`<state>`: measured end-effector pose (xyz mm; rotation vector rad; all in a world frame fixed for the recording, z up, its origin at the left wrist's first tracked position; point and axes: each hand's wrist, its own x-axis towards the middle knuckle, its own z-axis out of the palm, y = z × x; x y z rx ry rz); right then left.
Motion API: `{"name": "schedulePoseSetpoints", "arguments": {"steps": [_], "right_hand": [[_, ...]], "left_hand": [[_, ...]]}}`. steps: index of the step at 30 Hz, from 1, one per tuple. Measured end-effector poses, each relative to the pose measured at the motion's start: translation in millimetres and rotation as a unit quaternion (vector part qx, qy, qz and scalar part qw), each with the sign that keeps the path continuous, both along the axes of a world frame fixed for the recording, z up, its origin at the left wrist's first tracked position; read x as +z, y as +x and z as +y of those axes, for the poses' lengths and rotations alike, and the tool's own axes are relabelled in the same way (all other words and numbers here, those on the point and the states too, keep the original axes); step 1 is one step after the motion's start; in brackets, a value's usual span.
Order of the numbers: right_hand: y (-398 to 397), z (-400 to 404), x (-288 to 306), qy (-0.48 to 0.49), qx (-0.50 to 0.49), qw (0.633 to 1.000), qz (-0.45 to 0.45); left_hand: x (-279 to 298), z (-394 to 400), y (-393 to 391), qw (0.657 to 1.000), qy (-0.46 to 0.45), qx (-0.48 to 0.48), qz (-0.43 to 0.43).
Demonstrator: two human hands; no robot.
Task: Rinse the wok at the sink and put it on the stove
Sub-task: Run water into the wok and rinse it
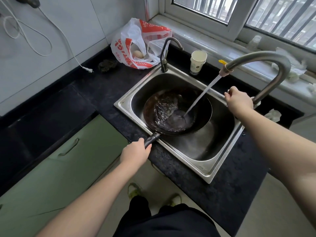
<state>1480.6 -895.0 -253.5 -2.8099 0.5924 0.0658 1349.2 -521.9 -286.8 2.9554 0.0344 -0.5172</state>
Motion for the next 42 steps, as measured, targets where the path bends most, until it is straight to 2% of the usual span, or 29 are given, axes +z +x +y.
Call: {"name": "schedulePoseSetpoints", "arguments": {"steps": [4,7,11,13,15,18,21,26,33,42], "right_hand": [[-2,1,1,0.002,0.003,1.0,-0.004],[-3,1,0,0.008,0.007,1.0,-0.008],[-2,0,-1,0.003,0.006,1.0,-0.008],[-1,1,-2,0.0,0.002,1.0,-0.009],[-1,1,-3,0.001,-0.003,1.0,-0.01],[-2,3,-2,0.005,-0.004,1.0,-0.013],[-3,3,-1,0.008,-0.002,1.0,-0.015],[-3,3,0,0.013,-0.004,1.0,-0.016],[-5,2,-1,0.012,0.001,1.0,-0.026],[-7,5,0,0.006,0.004,0.999,-0.036]], "left_hand": [[-2,9,-4,1.0,0.019,-0.005,-0.018],[-3,18,-1,0.998,-0.031,0.044,0.014],[-7,26,16,0.986,-0.085,0.079,0.119],[-6,27,26,0.963,-0.155,0.105,0.196],[-6,27,31,0.95,-0.18,0.099,0.234],[-5,24,32,0.961,-0.152,0.044,0.228],[-2,22,34,0.965,-0.146,0.03,0.215],[0,21,33,0.993,-0.022,-0.024,0.111],[-25,28,6,0.998,-0.027,0.0,0.056],[-25,32,9,0.987,-0.104,0.05,0.111]]}}
